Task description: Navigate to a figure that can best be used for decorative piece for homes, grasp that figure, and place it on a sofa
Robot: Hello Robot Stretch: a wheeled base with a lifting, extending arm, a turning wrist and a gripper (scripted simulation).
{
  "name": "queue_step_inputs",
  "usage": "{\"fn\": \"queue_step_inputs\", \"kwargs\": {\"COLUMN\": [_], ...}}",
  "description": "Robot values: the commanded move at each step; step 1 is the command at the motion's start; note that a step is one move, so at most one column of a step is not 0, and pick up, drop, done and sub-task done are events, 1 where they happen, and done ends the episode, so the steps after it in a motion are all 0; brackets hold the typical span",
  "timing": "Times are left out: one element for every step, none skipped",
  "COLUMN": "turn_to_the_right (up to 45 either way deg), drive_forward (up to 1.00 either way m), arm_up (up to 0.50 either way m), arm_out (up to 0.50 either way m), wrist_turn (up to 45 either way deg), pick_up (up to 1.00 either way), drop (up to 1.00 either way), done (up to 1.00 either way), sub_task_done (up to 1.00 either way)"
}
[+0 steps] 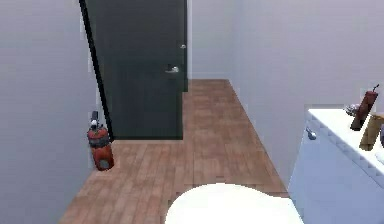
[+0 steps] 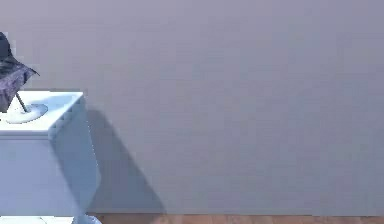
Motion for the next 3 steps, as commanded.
{"fn": "queue_step_inputs", "kwargs": {"turn_to_the_right": [-45.0, -15.0, 0.0], "drive_forward": [0.00, 0.00, 0.70], "arm_up": [0.00, 0.00, 0.00], "arm_out": [0.00, 0.00, 0.00], "wrist_turn": [0.0, 0.0, 0.0], "pick_up": [0.00, 0.00, 0.00], "drop": [0.00, 0.00, 0.00], "done": [0.00, 0.00, 0.00], "sub_task_done": [0.00, 0.00, 0.00]}}
